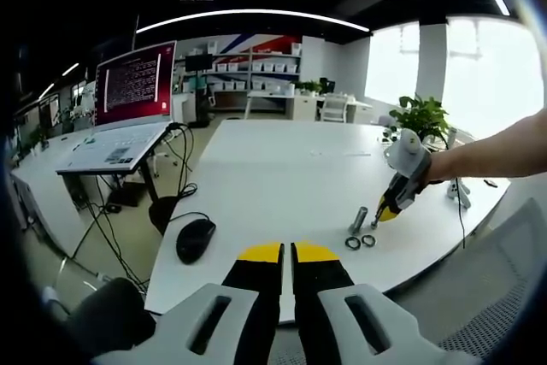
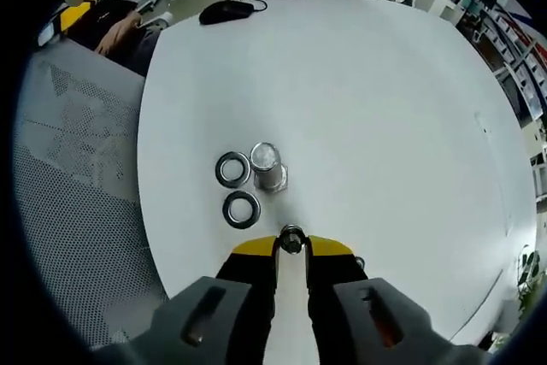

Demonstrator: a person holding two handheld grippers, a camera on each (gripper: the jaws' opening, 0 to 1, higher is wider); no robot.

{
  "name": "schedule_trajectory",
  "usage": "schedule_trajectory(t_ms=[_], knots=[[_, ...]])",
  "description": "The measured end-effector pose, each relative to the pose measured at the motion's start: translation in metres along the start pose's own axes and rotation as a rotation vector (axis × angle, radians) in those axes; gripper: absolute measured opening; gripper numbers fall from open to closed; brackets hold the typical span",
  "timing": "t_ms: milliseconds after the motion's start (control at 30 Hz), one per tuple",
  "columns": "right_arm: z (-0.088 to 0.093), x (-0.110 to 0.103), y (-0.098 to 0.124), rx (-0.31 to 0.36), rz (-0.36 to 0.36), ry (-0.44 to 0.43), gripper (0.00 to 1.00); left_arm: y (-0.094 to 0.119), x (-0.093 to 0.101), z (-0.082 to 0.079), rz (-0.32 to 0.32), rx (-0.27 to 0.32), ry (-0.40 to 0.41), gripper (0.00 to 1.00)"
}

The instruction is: Place the washer onto the threaded stud by aligning its center hole with the stud, sliding it down to the base, and recovering from edge contact or off-axis alignment until the washer reaches the visible bottom stop.

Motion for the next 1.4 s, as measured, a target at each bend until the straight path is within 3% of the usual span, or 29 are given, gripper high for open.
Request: schedule_trajectory(t_ms=[567,700,833,1400], knots=[[0.01,-0.002,-0.015,-0.019,0.05,0.036,0.15,0.0,0.0,0.0,-0.006,0.003,0.004,0.01],[0.01,0.0,-0.015,0.0,0.058,0.033,0.27,0.0,-0.001,0.0,-0.007,0.005,0.005,0.01],[0.014,0.004,-0.013,0.033,0.054,0.012,0.3,0.0,-0.001,0.0,-0.007,0.006,0.005,0.01],[0.049,0.014,0.001,-0.003,0.022,-0.028,0.3,0.0,0.0,0.0,0.0,0.007,0.006,0.01]])
Point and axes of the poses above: the point that each gripper's makers call its tool centre point, and the gripper's own axes: y roughly backward along the fingers, x roughly to its right, z roughly out of its underside, the point moved 7 cm from there along y, roughly backward along the fingers, and after that the axes turned 11 degrees about -y, right-handed, at the moved point
